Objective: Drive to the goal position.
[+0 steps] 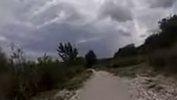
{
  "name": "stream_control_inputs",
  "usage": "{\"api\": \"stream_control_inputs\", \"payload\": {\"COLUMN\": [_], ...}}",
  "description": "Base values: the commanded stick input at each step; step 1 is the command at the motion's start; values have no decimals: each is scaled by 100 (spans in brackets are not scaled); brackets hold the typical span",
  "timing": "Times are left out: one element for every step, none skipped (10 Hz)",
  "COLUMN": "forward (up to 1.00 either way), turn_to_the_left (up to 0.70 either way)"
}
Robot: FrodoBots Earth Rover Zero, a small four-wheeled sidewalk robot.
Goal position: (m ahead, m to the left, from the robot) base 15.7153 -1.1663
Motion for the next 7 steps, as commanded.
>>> {"api": "stream_control_inputs", "payload": {"forward": [85, 85, 85, 85, 85, 85, 85], "turn_to_the_left": [0, 0, 0, 0, 0, 0, 0]}}
